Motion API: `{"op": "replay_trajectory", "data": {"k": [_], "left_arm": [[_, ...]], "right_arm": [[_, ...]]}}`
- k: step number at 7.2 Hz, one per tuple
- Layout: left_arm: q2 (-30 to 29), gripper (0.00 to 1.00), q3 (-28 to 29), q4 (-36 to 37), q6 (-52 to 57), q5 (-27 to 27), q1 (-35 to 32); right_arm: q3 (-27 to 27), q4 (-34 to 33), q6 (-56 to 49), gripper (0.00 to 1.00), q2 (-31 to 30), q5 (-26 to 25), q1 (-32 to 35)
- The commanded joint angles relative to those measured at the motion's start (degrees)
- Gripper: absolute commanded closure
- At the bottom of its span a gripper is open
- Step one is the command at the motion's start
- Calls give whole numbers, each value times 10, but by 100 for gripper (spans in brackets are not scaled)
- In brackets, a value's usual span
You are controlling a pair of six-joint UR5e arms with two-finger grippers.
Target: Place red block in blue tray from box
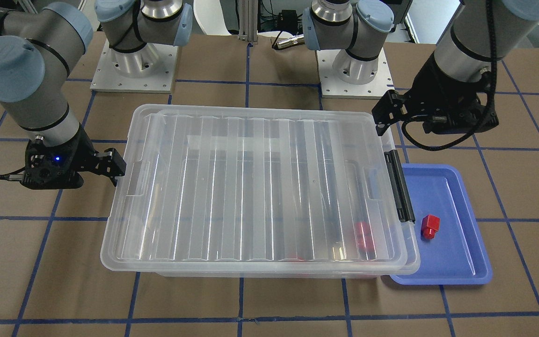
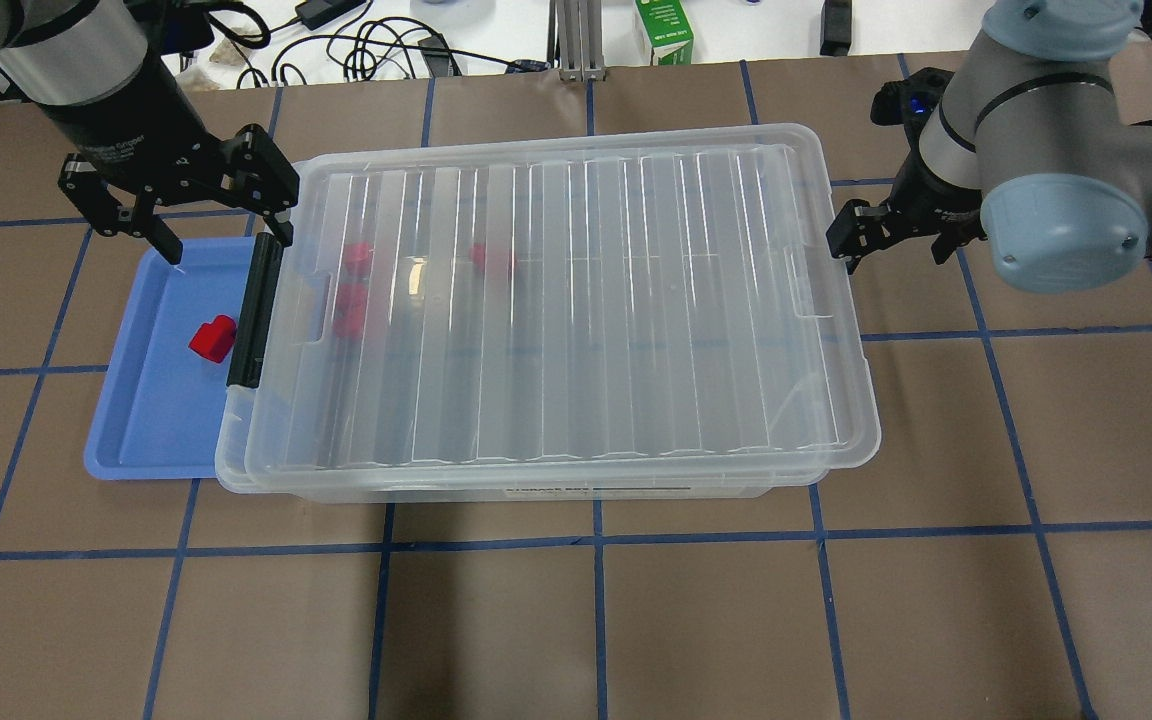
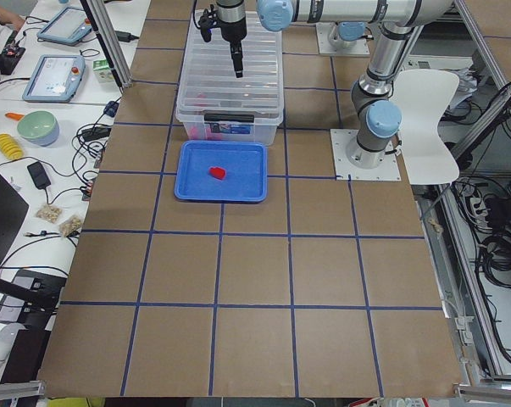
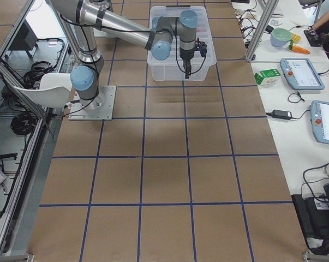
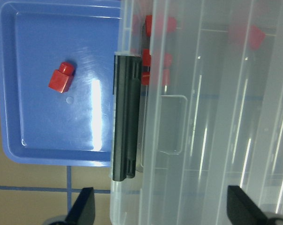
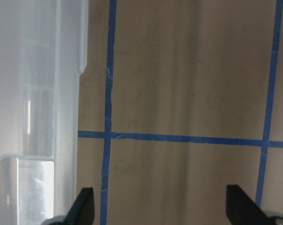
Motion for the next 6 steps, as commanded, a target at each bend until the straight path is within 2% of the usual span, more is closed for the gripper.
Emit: {"op": "replay_trajectory", "data": {"k": [1, 3, 4, 6], "left_arm": [[18, 0, -23, -3, 0, 2, -10], [20, 0, -34, -3, 6, 2, -19], [20, 0, -34, -1, 16, 1, -20], [22, 0, -33, -2, 16, 21, -18]], "right_arm": [[-44, 25, -8, 0, -3, -1, -6], [-121, 161, -5, 0, -31, 7, -5], [-142, 212, -4, 0, -61, 13, -5], [-136, 243, 10, 0, -93, 14, 11]]}}
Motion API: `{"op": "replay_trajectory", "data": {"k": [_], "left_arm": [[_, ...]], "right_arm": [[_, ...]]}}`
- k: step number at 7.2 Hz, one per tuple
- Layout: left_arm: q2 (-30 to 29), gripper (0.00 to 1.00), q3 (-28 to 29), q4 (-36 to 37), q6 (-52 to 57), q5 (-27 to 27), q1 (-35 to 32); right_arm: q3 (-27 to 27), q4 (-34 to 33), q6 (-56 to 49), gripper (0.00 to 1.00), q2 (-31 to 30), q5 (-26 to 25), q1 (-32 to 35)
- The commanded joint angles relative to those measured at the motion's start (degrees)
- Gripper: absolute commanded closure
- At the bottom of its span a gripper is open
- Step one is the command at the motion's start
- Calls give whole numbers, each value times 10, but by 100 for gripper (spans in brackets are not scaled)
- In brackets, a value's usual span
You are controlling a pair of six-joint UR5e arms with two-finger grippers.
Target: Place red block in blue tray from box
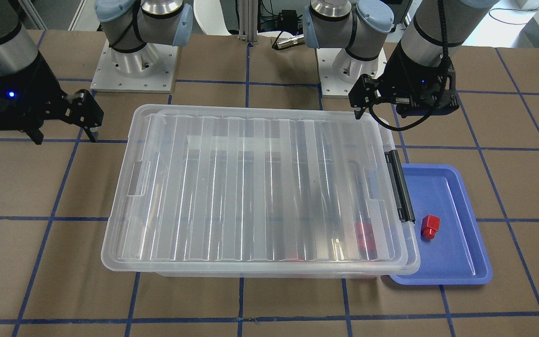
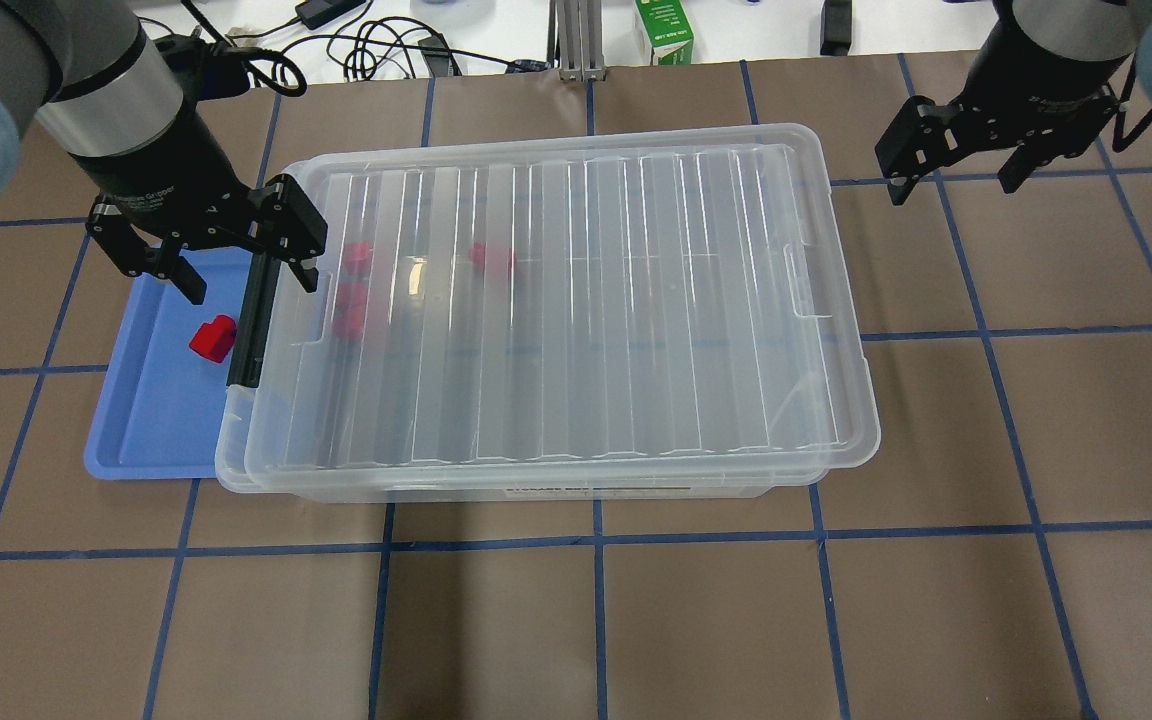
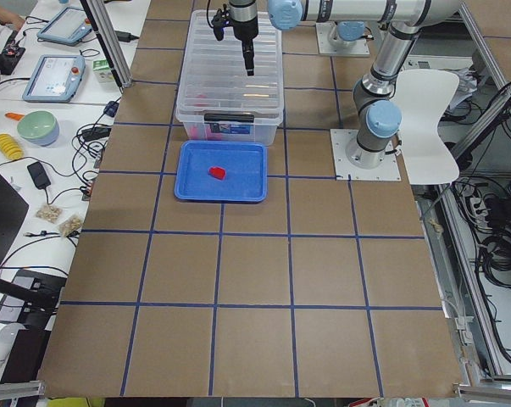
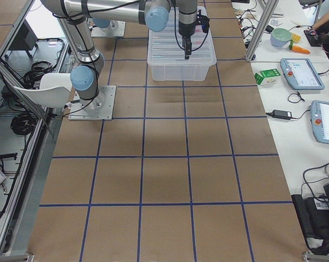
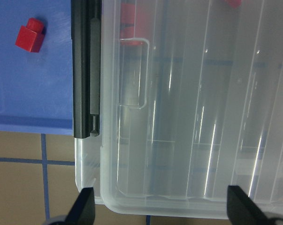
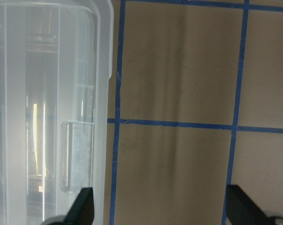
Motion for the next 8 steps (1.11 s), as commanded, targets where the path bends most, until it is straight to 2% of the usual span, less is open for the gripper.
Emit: {"op": "replay_trajectory", "data": {"k": [1, 3, 8], "left_arm": [[-1, 0, -1, 0, 15, 24, 2], [-1, 0, -1, 3, 21, 20, 1], [-3, 0, -4, 3, 13, 17, 1]], "right_arm": [[-3, 24, 34, 0, -17, -1, 43], [-6, 19, 70, 0, -14, -3, 76], [-8, 17, 69, 0, -10, -2, 76]]}}
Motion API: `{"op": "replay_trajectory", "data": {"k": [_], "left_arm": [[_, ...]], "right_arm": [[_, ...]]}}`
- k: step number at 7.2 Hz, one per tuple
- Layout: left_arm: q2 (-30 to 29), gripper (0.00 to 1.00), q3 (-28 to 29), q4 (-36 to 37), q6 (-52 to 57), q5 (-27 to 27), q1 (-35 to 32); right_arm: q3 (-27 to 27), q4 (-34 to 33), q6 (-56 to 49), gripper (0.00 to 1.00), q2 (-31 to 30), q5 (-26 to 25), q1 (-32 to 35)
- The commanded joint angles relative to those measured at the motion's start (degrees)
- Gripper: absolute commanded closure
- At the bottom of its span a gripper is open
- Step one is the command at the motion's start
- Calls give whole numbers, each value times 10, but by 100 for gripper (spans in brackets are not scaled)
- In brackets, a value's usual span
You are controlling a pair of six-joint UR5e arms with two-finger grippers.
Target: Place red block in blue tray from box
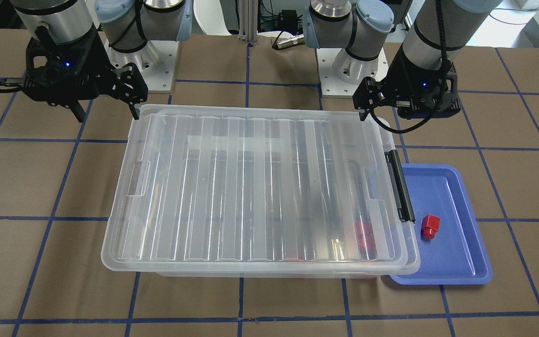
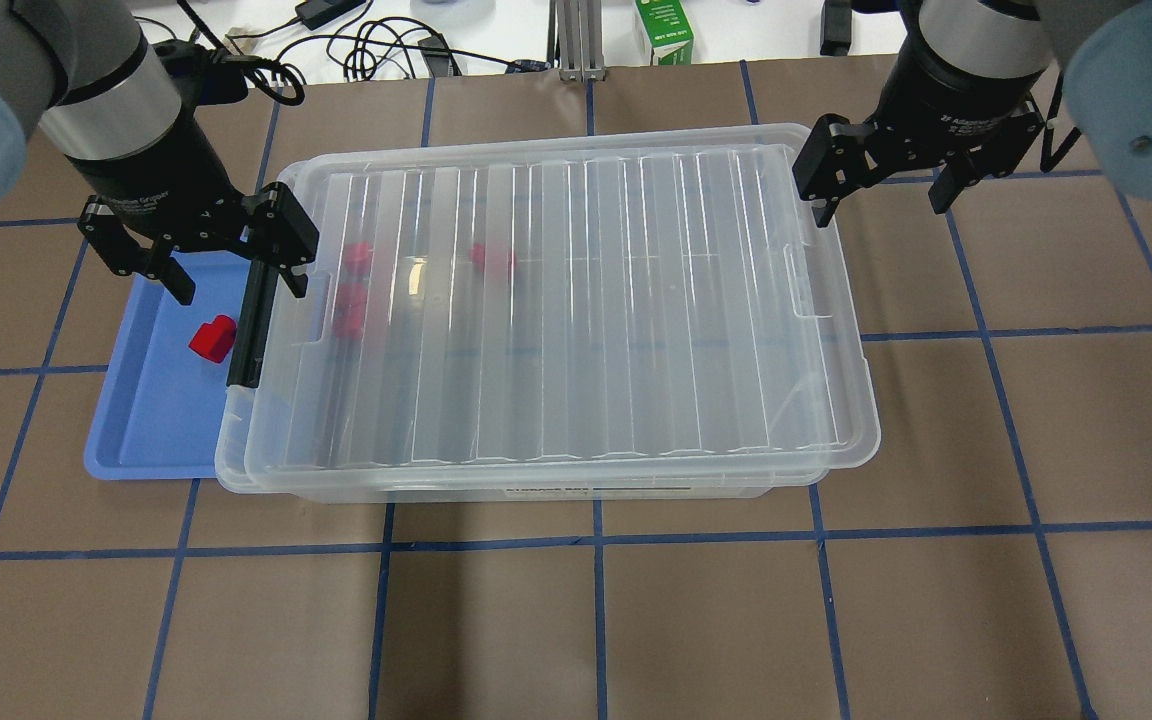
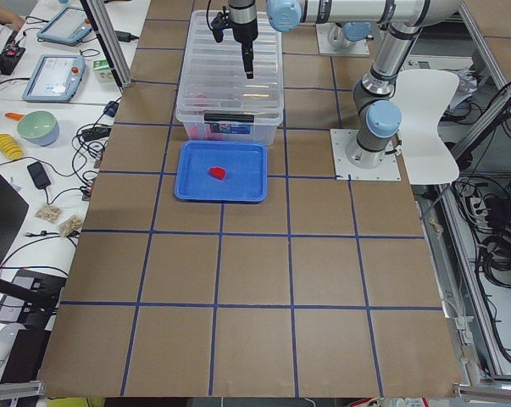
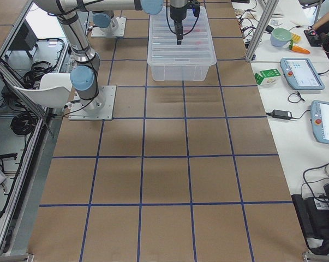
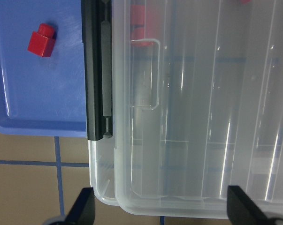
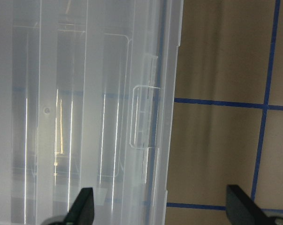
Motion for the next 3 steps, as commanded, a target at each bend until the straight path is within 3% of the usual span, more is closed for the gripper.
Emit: {"op": "replay_trajectory", "data": {"k": [1, 3], "left_arm": [[1, 0, 0, 0, -1, -1, 0], [2, 0, 0, 0, 0, -2, 0]], "right_arm": [[-2, -1, 0, 0, 0, 1, 0], [-4, 0, 0, 0, 0, 2, -1]]}}
